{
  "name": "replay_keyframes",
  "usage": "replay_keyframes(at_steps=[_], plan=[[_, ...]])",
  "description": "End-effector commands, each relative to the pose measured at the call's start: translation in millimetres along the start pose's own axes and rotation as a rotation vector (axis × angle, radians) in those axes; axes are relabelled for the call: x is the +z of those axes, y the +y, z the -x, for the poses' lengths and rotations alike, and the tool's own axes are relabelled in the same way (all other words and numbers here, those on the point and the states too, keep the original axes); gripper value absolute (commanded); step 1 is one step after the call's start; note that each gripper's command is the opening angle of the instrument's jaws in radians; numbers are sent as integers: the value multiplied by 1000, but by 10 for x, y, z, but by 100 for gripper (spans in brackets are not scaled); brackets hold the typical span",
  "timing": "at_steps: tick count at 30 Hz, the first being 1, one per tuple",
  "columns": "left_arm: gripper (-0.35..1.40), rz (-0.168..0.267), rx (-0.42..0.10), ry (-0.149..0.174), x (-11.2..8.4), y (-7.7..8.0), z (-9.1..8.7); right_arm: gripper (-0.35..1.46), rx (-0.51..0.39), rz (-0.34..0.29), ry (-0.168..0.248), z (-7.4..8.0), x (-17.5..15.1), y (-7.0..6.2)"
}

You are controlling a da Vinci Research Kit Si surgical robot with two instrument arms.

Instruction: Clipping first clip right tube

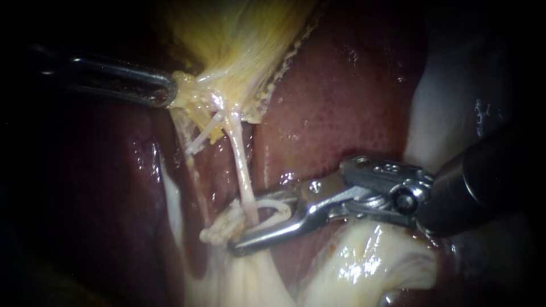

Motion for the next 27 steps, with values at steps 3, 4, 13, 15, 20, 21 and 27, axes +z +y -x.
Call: replay_keyframes(at_steps=[3,4,13,15,20,21,27], plan=[[-35,0,0,0,0,0,0,47,27,-24,8,1,2,-3],[-35,0,0,0,0,0,0,47,26,-29,8,1,3,-4],[-35,0,0,0,0,1,0,40,26,-33,5,0,5,-6],[-35,0,0,0,0,1,0,34,26,-33,5,0,5,-5],[-35,0,1,0,0,1,0,13,25,-33,5,0,5,-4],[-35,0,1,0,0,1,0,8,25,-33,5,0,5,-4],[-35,0,1,0,0,1,0,-8,25,-33,5,-1,5,-2]])
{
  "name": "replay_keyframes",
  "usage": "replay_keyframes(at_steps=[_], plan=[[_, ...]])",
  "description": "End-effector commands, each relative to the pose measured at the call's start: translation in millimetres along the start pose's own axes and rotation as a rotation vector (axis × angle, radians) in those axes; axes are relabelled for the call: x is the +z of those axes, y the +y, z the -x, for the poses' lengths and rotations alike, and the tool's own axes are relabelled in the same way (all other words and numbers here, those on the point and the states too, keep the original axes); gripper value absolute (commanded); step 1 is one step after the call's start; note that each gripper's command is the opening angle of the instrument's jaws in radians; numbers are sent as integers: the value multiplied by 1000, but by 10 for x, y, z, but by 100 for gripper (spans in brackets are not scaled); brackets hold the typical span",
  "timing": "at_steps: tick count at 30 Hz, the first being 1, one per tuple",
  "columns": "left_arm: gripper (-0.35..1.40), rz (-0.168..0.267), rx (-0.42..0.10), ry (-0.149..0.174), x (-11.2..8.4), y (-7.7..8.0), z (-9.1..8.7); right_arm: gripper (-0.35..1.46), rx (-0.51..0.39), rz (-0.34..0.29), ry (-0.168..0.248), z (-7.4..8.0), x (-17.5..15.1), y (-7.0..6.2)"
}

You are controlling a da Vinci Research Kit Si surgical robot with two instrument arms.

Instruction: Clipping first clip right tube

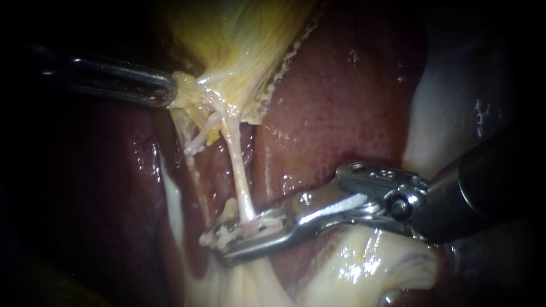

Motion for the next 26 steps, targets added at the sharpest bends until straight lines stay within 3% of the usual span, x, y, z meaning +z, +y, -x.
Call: replay_keyframes(at_steps=[1,5,7,11,26], plan=[[-35,0,0,0,0,0,0,-9,0,0,0,0,0,1],[-35,-1,0,0,0,0,0,-19,0,0,0,0,-1,5],[-35,-1,0,0,0,0,0,-35,5,2,-3,1,-2,6],[-35,-1,0,0,0,0,0,-35,23,32,-45,-1,-4,6],[-35,-1,0,0,0,0,0,-35,22,29,-50,-1,-9,13]])
